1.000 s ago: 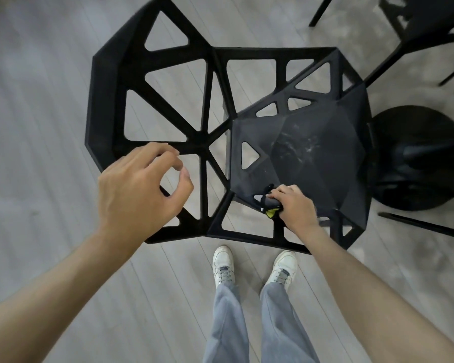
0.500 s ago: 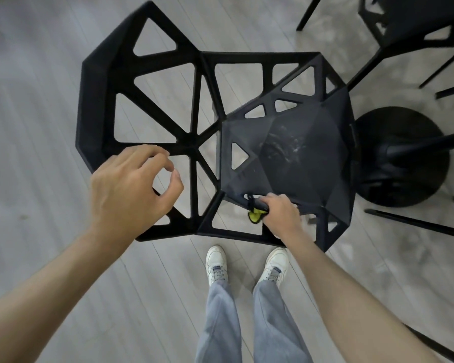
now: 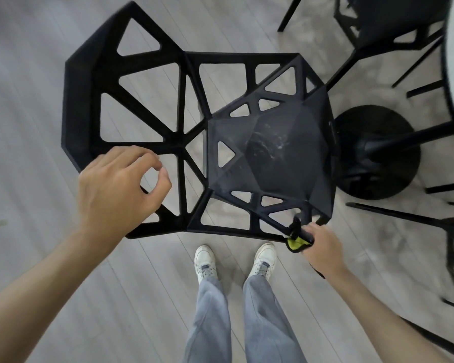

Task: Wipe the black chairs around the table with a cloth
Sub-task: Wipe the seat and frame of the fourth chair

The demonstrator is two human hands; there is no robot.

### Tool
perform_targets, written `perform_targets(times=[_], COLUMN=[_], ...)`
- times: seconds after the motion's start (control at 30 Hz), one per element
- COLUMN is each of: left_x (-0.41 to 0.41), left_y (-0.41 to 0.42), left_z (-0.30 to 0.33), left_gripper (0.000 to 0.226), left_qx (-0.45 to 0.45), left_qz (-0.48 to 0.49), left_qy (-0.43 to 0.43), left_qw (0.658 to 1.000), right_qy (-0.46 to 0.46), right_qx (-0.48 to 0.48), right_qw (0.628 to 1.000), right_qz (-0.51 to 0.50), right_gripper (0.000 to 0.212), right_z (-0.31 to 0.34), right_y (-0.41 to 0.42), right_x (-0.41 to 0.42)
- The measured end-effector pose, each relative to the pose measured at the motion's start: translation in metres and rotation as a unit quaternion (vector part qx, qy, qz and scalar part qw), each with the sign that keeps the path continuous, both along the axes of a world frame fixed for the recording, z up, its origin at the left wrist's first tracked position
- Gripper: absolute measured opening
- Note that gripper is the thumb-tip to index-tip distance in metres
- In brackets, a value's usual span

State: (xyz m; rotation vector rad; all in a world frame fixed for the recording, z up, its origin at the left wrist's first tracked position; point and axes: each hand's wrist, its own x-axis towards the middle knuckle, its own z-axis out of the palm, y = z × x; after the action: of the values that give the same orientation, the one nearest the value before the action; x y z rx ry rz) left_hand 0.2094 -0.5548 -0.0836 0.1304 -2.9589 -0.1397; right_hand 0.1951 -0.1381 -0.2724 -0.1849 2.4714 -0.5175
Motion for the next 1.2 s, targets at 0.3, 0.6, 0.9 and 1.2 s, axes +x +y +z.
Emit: perform_targets(times=[0.3, 0.6, 0.9, 1.2], left_x=[0.000, 0.000, 0.000, 0.000], left_y=[-0.001, 0.001, 0.000, 0.000], left_z=[-0.004, -0.001, -0.001, 0.000], left_gripper=[0.030, 0.030, 0.033, 0.033], left_qx=[-0.002, -0.009, -0.022, -0.021], left_qz=[-0.002, -0.004, -0.004, -0.016], left_qy=[0.022, 0.011, -0.004, 0.007], left_qw=[1.000, 1.000, 1.000, 1.000], right_qy=[0.015, 0.107, 0.075, -0.029], right_qx=[-0.020, -0.054, 0.070, 0.038], right_qw=[0.993, 0.967, 0.991, 0.998], right_qz=[0.119, 0.225, -0.083, -0.050], right_gripper=[0.052, 0.045, 0.040, 0.039], right_z=[-0.026, -0.048, -0.037, -0.004], right_y=[-0.064, -0.075, -0.047, -0.019], right_x=[-0.022, -0.055, -0.068, -0.022])
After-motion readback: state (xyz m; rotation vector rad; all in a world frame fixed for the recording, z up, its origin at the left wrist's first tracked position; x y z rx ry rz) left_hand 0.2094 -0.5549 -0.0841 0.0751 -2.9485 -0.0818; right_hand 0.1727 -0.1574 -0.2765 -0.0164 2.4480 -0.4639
